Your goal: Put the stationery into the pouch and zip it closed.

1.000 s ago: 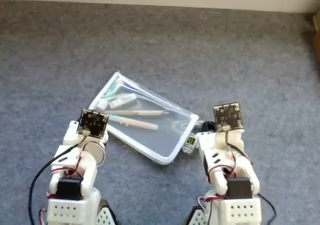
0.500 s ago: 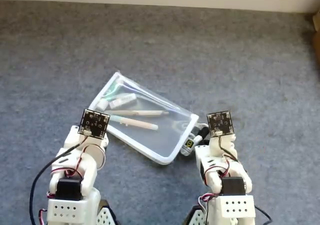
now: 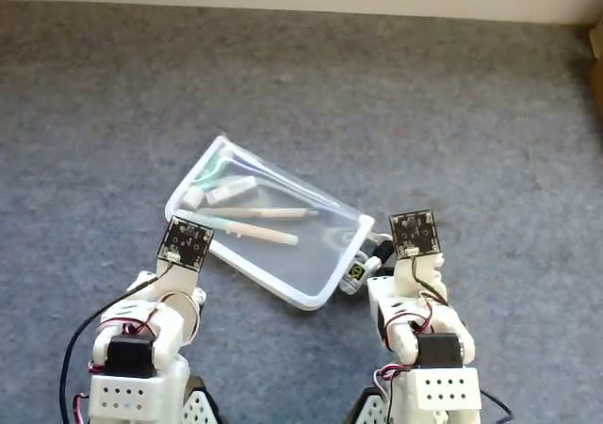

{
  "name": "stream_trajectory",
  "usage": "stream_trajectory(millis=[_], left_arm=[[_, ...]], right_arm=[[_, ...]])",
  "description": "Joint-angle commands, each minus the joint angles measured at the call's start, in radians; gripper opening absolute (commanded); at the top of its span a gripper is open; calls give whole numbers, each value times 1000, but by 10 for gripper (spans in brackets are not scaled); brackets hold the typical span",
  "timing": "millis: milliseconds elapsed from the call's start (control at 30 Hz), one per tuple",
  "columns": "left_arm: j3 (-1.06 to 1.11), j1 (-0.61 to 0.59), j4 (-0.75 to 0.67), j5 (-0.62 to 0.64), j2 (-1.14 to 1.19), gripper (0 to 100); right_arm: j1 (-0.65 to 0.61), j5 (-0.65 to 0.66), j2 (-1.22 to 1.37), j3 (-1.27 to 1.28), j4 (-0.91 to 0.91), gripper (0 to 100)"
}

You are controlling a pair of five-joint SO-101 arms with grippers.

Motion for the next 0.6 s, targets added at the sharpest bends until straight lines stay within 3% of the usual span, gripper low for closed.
stream_trajectory(millis=[0,200,567], left_arm=[[24,-8,14,8,-8,11],[24,-8,14,9,-8,9],[24,-4,14,9,-8,10]], right_arm=[[8,-11,-18,110,7,6],[8,-203,-18,110,12,6],[8,-209,-18,110,13,6]])
